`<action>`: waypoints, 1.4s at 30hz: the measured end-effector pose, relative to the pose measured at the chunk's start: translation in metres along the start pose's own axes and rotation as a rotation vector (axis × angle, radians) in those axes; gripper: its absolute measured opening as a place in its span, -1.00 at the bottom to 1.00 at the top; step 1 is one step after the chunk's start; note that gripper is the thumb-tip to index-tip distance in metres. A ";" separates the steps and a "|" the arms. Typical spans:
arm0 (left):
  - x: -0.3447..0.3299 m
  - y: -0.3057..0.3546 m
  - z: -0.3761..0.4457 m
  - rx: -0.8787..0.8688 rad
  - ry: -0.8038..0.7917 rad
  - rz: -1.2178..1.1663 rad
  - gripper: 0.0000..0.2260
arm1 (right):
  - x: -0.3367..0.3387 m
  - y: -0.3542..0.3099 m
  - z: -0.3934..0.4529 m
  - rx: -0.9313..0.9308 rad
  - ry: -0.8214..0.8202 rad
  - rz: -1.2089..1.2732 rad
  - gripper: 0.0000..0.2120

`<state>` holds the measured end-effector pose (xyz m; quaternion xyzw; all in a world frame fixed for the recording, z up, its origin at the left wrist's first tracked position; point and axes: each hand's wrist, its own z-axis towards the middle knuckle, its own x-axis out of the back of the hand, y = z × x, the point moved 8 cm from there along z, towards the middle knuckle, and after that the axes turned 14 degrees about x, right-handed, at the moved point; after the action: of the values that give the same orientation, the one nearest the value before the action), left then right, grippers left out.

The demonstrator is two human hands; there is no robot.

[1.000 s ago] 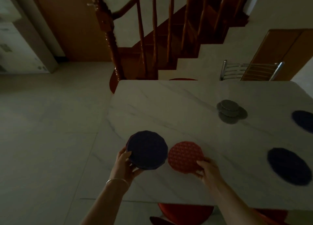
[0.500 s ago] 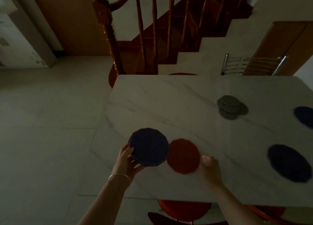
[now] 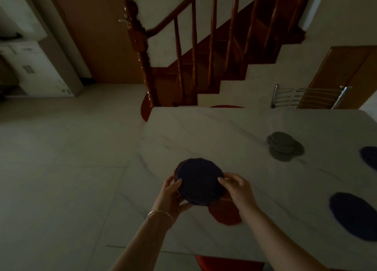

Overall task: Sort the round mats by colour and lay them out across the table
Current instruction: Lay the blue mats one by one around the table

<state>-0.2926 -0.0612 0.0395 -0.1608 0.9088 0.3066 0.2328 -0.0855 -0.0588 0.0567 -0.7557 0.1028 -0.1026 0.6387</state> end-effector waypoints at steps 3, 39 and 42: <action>0.008 0.024 -0.004 -0.028 -0.013 0.025 -0.49 | -0.018 -0.010 0.007 0.007 0.050 -0.028 -0.83; 0.167 0.316 0.135 0.224 -0.111 0.429 -0.76 | -0.245 0.071 0.042 -0.177 0.766 0.503 -0.87; 0.147 0.351 0.159 0.224 -0.112 0.502 -0.72 | -0.244 0.088 0.060 -0.222 0.866 0.517 -0.75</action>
<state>-0.5169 0.2841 0.0201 0.1135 0.9342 0.2606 0.2156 -0.3046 0.0534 -0.0453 -0.6569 0.5516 -0.2334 0.4580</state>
